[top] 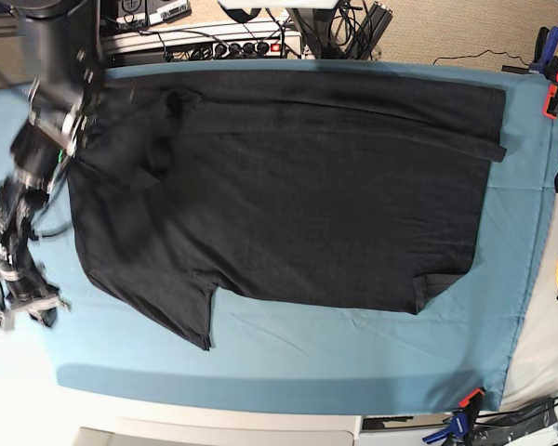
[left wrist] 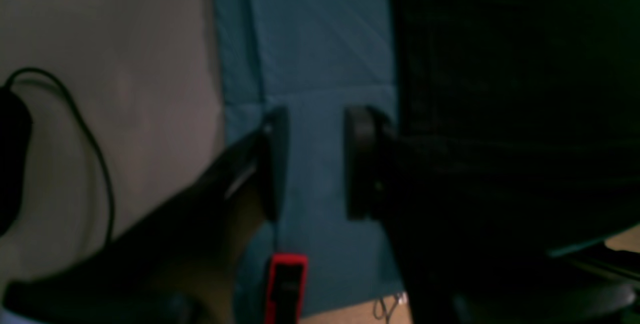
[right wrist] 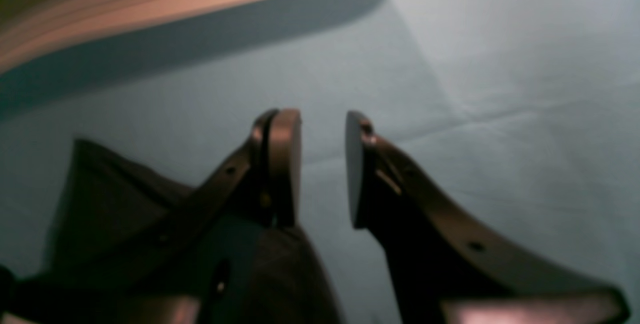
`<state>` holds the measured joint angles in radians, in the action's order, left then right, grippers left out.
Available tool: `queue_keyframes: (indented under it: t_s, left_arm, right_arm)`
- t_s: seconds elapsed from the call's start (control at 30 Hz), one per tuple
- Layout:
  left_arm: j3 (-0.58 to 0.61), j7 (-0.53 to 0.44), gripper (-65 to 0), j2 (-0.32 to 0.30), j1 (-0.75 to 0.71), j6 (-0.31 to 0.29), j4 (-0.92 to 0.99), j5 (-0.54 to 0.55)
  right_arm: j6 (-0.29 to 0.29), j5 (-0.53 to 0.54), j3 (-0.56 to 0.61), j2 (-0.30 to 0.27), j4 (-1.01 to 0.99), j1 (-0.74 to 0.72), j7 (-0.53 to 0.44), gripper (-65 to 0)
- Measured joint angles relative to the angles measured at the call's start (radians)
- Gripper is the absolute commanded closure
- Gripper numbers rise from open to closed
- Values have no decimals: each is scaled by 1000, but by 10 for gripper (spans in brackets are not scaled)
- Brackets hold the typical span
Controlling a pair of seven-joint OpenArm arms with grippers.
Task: Fold the T-shirt properly
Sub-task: 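Release the shoulder corner and grasp the nearest hem corner with the right gripper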
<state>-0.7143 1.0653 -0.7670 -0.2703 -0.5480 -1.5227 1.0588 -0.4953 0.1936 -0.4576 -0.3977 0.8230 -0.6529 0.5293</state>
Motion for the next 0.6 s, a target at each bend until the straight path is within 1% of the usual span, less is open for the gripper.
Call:
queue_keyframes:
  t_s: [0.1, 0.13, 0.2, 0.27, 0.37, 0.43, 0.47, 0.53, 0.6]
  left_arm:
    - [0, 0, -199, 0, 0, 0, 0, 0]
    - [0, 0, -199, 0, 0, 0, 0, 0]
    - [0, 0, -199, 0, 0, 0, 0, 0]
    - [0, 0, -199, 0, 0, 0, 0, 0]
    - [0, 0, -199, 0, 0, 0, 0, 0]
    - [0, 0, -199, 0, 0, 0, 0, 0]
    - [0, -1, -199, 0, 0, 0, 0, 0]
    - [0, 0, -199, 0, 0, 0, 0, 0]
    - [0, 0, -199, 0, 0, 0, 0, 0]
  right_arm:
    - [3, 69, 0, -2, -146, -96, 24, -161]
    - [3, 78, 0, -2, -187, -121, 42, -161]
    - [35, 78, 0, -2, -265, -151, 67, -162]
    - [69, 75, 0, -1, -335, -156, 72, -162]
    - [83, 63, 0, -1, -407, -141, 75, -162]
    - [82, 31, 0, 2, -416, -127, 58, -162]
    - [83, 32, 0, 2, -416, -122, 40, -162]
    - [81, 39, 0, 2, -415, -117, -4, -161]
    - [80, 40, 0, 2, -415, -103, -72, -161]
